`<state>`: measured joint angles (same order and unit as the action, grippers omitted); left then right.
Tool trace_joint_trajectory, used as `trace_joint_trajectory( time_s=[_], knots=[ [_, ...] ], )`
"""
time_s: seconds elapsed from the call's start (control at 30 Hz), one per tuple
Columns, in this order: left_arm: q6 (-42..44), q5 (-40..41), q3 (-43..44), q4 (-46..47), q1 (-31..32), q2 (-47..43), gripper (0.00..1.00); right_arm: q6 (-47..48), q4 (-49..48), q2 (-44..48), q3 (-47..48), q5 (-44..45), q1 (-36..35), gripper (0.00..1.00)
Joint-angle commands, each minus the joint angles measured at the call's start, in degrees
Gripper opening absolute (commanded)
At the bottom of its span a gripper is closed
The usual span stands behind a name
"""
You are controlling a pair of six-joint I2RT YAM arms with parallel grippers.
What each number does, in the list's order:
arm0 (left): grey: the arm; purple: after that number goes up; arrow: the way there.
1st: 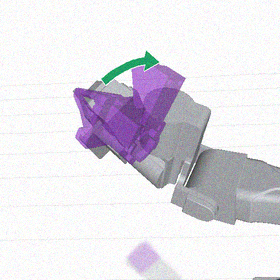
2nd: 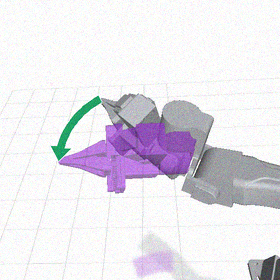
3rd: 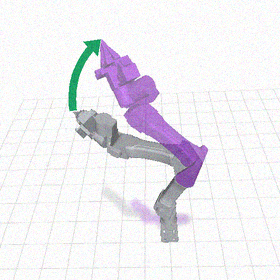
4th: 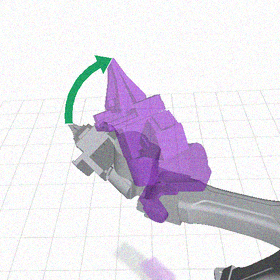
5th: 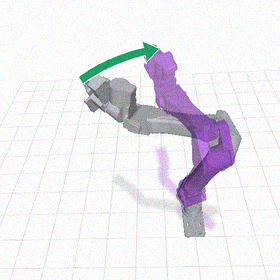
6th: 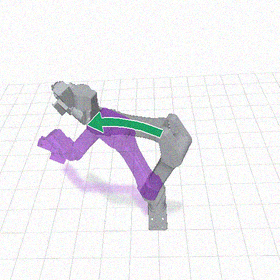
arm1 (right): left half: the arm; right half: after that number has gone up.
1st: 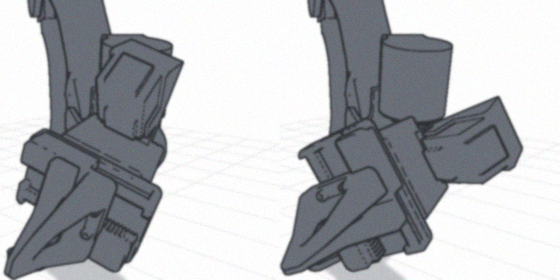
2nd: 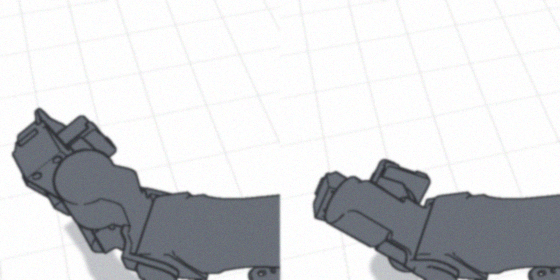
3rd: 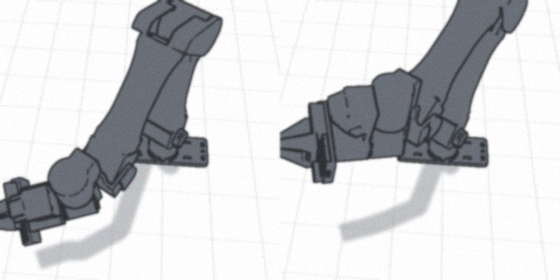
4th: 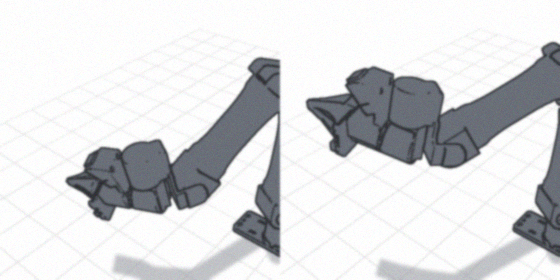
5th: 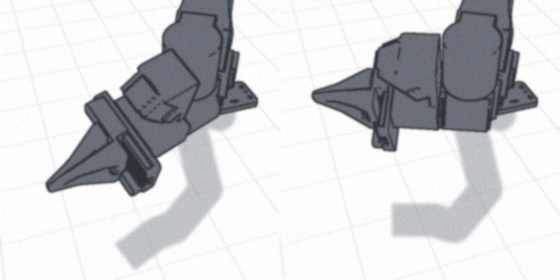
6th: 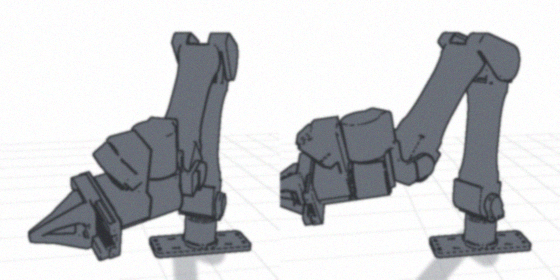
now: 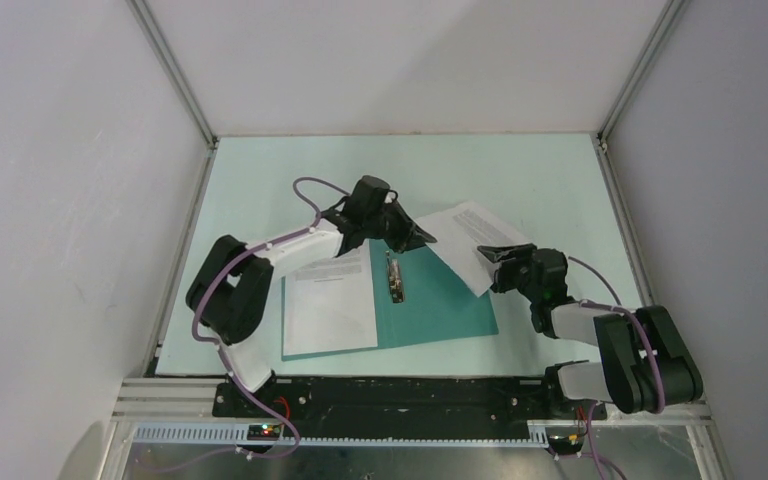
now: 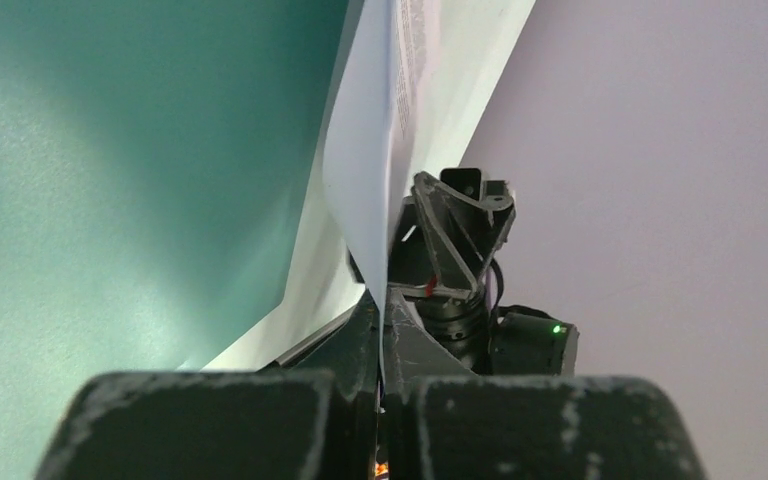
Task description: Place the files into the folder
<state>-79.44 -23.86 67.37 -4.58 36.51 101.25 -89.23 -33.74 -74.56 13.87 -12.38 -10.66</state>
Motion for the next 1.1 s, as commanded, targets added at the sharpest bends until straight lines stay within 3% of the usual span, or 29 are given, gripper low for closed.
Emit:
trace_joint_trajectory(
  time_s=[0.0,0.07,0.13,0.27,0.33,0.4,0.5,0.63,0.77,1.0,1.07],
  knots=[
    [2.19,-1.20,-1.64,-0.16,0.80,-4.51,0.00,-1.80,-9.37,-2.11,-0.30,0.95,0.34,0.40],
    [3.74,-0.60,-2.79,-0.66,0.85,-5.83,0.01,-1.01,-9.36,-1.79,0.13,0.26,0.42,0.21],
    [6.60,0.12,-3.71,-1.82,0.84,-7.67,0.14,1.45,-5.07,-0.34,2.34,-1.11,0.60,0.03],
    [16.20,3.69,-5.51,-7.35,0.77,-11.81,0.63,13.19,12.32,2.46,10.52,-5.10,0.99,0.00],
    [22.14,7.83,-6.51,-11.62,0.67,-14.71,0.75,18.60,17.93,1.79,15.66,-9.29,1.22,0.00],
    [27.69,13.24,-7.64,-16.09,0.55,-17.56,0.81,23.72,22.88,-0.77,21.00,-14.35,1.07,0.00],
    [33.17,19.65,-9.88,-20.42,0.53,-20.45,0.83,29.75,28.03,-8.95,26.62,-21.54,0.93,0.00],
    [35.98,23.33,-11.83,-22.38,0.00,-21.82,0.82,40.46,36.96,-16.29,28.85,-21.95,1.39,0.00],
    [37.39,23.61,-12.69,-22.56,-0.97,-20.56,0.69,50.41,43.75,-18.14,29.54,-15.43,0.80,0.00],
    [38.37,23.61,-11.25,-22.55,-1.84,-17.07,0.43,58.24,52.01,-13.78,33.21,3.96,-6.92,0.00],
    [38.46,23.65,-10.77,-22.48,-1.81,-16.00,0.36,59.74,52.41,-13.25,33.93,4.85,-8.05,0.00]
  ],
)
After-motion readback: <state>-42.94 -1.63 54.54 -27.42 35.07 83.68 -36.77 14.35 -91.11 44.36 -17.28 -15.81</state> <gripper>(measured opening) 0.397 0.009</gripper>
